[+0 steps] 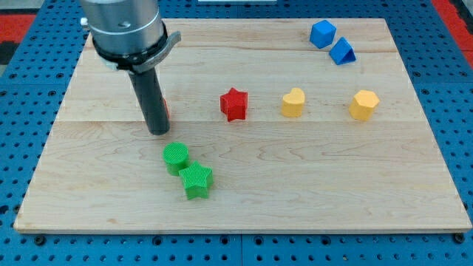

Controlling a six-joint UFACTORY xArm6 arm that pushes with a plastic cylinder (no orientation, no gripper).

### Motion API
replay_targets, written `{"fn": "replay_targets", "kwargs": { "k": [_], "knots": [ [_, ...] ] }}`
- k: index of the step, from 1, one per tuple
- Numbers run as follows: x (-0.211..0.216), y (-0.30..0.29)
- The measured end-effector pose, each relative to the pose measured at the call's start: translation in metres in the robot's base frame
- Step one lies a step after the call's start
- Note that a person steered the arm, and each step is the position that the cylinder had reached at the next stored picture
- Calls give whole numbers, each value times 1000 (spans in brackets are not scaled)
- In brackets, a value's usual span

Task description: Separate the green star from the green circle

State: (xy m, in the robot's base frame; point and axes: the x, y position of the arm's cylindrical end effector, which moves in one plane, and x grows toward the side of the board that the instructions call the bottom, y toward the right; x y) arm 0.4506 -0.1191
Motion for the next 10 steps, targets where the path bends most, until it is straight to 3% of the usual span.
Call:
{"fn": "replay_targets", "kwargs": {
  "k": [1, 3, 5, 7, 8, 9, 10],
  "knots": [
    [-11, -9],
    [88, -21],
    [99, 143],
    [140, 83],
    [143, 166],
    [117, 203],
    [118, 177]
  ]
}}
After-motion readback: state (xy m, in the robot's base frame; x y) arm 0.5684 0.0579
